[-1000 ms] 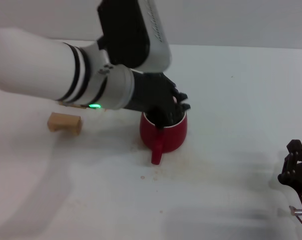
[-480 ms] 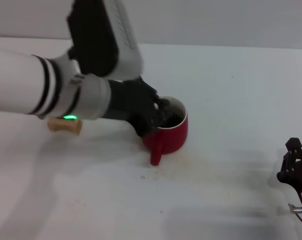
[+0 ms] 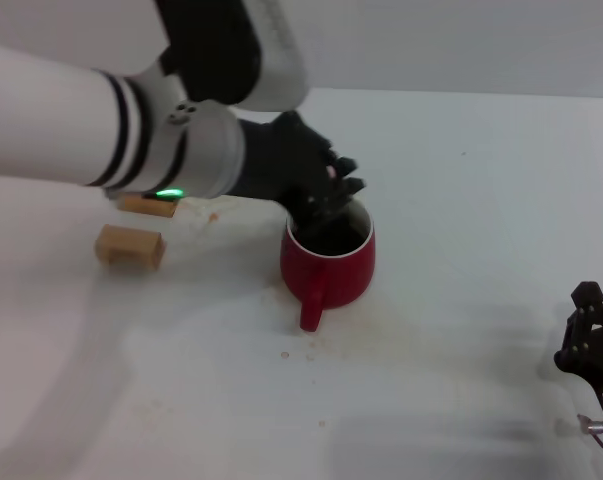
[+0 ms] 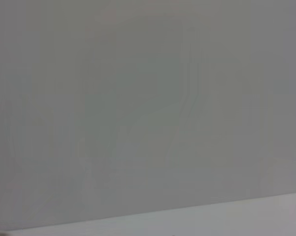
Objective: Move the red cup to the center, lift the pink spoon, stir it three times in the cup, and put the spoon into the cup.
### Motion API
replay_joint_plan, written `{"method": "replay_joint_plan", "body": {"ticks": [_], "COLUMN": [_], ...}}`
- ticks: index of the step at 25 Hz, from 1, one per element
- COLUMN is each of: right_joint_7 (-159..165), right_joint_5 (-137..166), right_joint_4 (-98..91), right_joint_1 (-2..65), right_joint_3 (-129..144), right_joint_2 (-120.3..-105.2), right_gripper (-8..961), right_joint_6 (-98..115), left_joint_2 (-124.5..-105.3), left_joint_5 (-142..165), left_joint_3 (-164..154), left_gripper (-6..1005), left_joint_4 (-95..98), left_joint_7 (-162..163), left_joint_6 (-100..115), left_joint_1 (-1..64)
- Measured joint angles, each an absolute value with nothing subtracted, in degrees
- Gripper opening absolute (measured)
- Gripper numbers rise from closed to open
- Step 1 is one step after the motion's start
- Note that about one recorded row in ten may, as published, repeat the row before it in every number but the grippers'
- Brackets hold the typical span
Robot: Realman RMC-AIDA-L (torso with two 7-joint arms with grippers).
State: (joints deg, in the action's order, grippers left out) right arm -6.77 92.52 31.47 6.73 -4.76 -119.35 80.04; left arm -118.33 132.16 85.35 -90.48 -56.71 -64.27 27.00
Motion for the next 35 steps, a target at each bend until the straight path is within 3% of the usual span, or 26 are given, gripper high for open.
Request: {"method": "replay_joint_plan", "body": {"ticks": [6, 17, 31, 34, 35], "right_joint_7": [-6.8, -6.8, -6.8, -6.8, -6.8], "right_joint_5": [92.5, 92.6, 92.4, 92.5, 92.4], "right_joint_4": [31.5, 31.5, 31.5, 31.5, 31.5], "right_joint_1": [6.7, 7.3, 6.8, 6.9, 6.9], "right_joint_3": [-4.5, -3.9, -3.9, -3.9, -3.9], "right_joint_2": [-119.35, -119.35, -119.35, -119.35, -119.35], "right_gripper": [0, 0, 0, 0, 0], "right_joint_6": [80.2, 80.0, 80.3, 80.3, 80.3], "left_joint_2": [-118.39, -118.19, -118.39, -118.38, -118.38], "left_joint_5": [130.4, 132.3, 130.6, 130.2, 129.8], "left_joint_3": [81.3, 82.0, 80.6, 80.6, 80.6], "left_gripper": [141, 141, 145, 334, 356], "left_joint_4": [-90.4, -93.1, -90.3, -91.3, -92.0], "left_joint_7": [-56.6, -56.5, -54.4, -54.4, -54.4], "left_joint_6": [-63.5, -62.9, -54.8, -54.7, -54.0], "left_joint_1": [28.4, 22.2, 23.5, 23.4, 23.1]}}
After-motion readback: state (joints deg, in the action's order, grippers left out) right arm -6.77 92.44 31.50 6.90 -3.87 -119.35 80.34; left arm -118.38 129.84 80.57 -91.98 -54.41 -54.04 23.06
